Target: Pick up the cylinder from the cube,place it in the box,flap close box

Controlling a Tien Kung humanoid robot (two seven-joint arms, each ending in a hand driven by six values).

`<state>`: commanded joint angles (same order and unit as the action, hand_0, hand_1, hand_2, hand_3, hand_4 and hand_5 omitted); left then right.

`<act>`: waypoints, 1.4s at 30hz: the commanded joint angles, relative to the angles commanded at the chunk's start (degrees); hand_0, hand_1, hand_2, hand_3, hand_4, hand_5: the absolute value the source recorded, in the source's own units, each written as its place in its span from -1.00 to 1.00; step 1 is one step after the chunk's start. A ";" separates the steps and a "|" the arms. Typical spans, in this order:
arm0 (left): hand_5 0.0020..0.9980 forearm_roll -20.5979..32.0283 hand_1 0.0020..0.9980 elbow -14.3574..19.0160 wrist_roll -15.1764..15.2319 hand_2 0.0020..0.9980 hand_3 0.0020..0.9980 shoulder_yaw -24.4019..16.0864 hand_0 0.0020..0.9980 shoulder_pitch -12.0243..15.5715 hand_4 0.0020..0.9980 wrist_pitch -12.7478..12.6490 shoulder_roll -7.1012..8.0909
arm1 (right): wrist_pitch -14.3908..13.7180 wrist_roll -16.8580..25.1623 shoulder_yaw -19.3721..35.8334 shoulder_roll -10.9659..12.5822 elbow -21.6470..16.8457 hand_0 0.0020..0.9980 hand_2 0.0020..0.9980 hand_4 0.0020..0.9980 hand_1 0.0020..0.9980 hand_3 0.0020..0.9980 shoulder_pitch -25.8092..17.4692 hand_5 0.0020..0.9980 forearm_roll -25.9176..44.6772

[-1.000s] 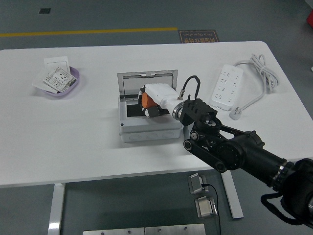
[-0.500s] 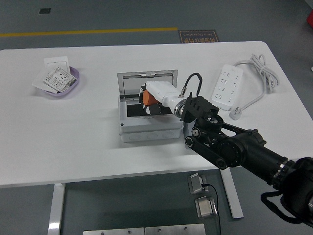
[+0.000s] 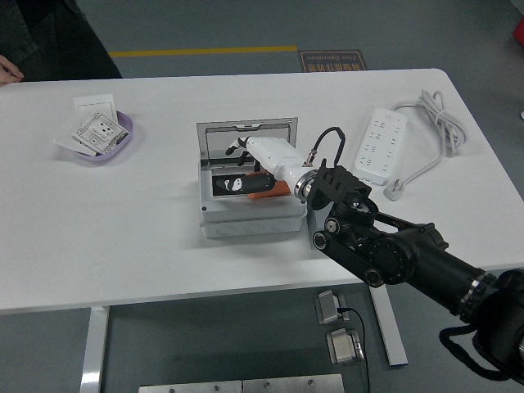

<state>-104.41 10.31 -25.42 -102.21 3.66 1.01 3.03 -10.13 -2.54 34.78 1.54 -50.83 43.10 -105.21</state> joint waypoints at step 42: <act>0.00 -0.48 0.39 0.00 -0.59 0.33 0.34 -0.05 0.29 -0.11 0.54 0.90 -0.45 | 4.25 -1.51 11.21 6.16 -8.27 -0.33 0.14 0.93 -0.22 0.40 5.01 0.24 3.90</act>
<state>-104.89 10.31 -26.01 -102.26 3.55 1.91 2.57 -5.88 -4.06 45.99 7.70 -59.11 48.11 -101.30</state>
